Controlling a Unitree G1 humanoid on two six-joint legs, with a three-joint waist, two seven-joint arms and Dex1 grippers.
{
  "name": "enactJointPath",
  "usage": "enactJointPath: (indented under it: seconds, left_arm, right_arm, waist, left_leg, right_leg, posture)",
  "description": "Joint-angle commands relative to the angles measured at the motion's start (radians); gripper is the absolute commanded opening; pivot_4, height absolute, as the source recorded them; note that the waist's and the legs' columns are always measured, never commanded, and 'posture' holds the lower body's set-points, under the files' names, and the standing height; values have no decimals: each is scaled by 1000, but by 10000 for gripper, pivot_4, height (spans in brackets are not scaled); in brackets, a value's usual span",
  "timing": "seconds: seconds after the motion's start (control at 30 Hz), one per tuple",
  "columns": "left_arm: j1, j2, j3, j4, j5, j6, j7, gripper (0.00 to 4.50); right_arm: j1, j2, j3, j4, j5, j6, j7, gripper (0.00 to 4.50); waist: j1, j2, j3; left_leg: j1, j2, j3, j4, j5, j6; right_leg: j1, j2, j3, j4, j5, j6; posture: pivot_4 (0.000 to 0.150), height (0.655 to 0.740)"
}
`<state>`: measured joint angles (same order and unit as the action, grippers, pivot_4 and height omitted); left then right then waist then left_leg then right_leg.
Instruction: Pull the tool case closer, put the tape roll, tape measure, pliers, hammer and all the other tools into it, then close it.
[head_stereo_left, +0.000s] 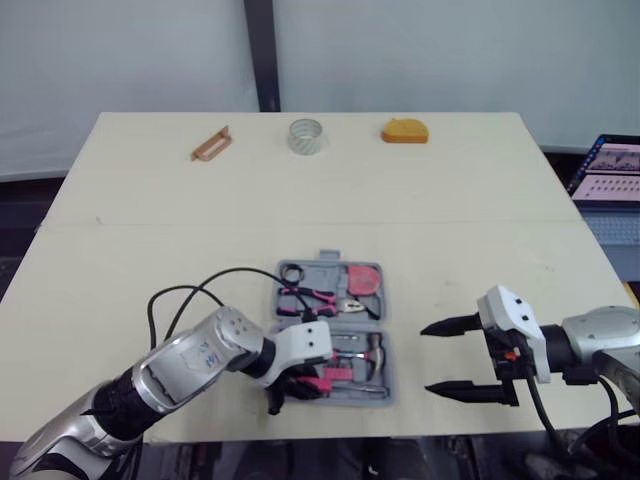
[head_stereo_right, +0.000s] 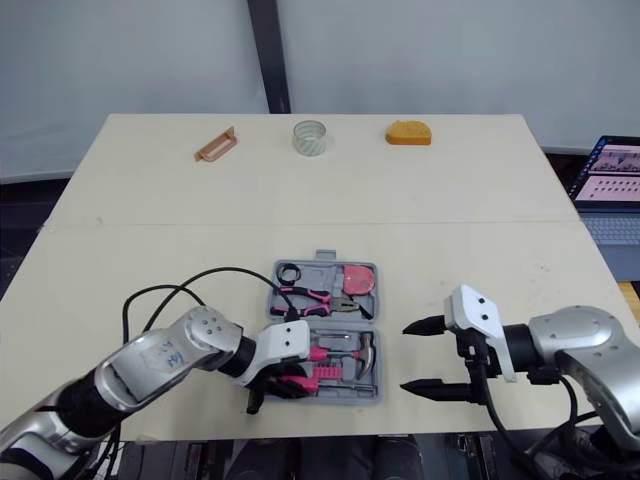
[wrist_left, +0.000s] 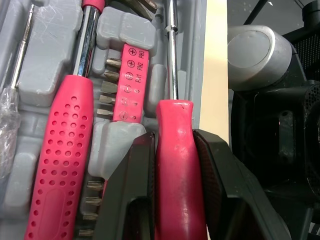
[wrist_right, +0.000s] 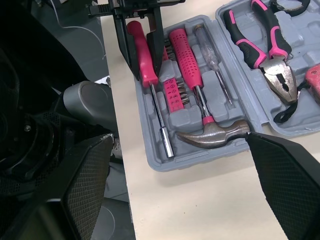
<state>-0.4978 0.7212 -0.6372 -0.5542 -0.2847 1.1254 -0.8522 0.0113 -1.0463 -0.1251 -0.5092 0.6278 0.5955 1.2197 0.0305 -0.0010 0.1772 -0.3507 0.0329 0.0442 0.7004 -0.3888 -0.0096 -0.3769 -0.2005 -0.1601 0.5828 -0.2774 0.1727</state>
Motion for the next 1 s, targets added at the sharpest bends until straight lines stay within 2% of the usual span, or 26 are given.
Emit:
enactJointPath:
  seconds: [0.03,0.37,0.43,0.53,0.6,0.87,1.0]
  left_arm:
    - [-7,-8,0,-19,-6,-6,4,6550]
    - [-9,-2,-8,-6,0,-19,2,6550]
    - [-8,0,-8,-8,1,-22,2,16939]
    - [-6,4,-8,-10,0,-26,0,26928]
    - [-5,4,-7,-10,1,-29,0,35347]
    - [-1,16,34,-45,-34,2,-4,35347]
    - [23,36,118,-49,-79,-13,-23,35347]
  right_arm:
    - [-2,0,-17,-23,20,-3,6,45000]
    - [-6,4,-13,-17,15,-8,2,45000]
    - [-6,5,-13,-18,16,-8,1,45000]
    - [-3,6,-14,-17,15,-10,1,45000]
    - [-3,6,-14,-16,14,-11,1,45000]
    - [4,6,-26,-21,26,-5,1,45000]
    - [6,8,-29,-24,30,-5,-2,45000]
  waist:
    - [0,0,0]
    - [1,0,0]
    - [1,0,0]
    - [1,0,0]
    - [1,0,0]
    - [1,0,0]
    - [1,0,0]
  left_leg:
    - [0,0,0,0,0,0]
    - [0,0,0,0,0,0]
    - [0,0,0,0,0,0]
    - [0,0,0,0,0,0]
    - [0,0,0,0,0,0]
    - [0,0,0,1,0,0]
    - [0,0,0,1,0,0]
  right_leg:
    - [0,0,0,0,0,0]
    - [0,0,0,0,0,0]
    - [0,0,0,0,0,0]
    - [0,0,0,0,0,0]
    - [0,0,0,0,0,0]
    - [0,0,0,1,0,0]
    - [0,0,0,1,0,0]
  posture:
    - [1500,7400]
    - [1500,7400]
    - [1500,7400]
    - [1500,7400]
    - [1500,7400]
    - [1500,7400]
    - [1500,7400]
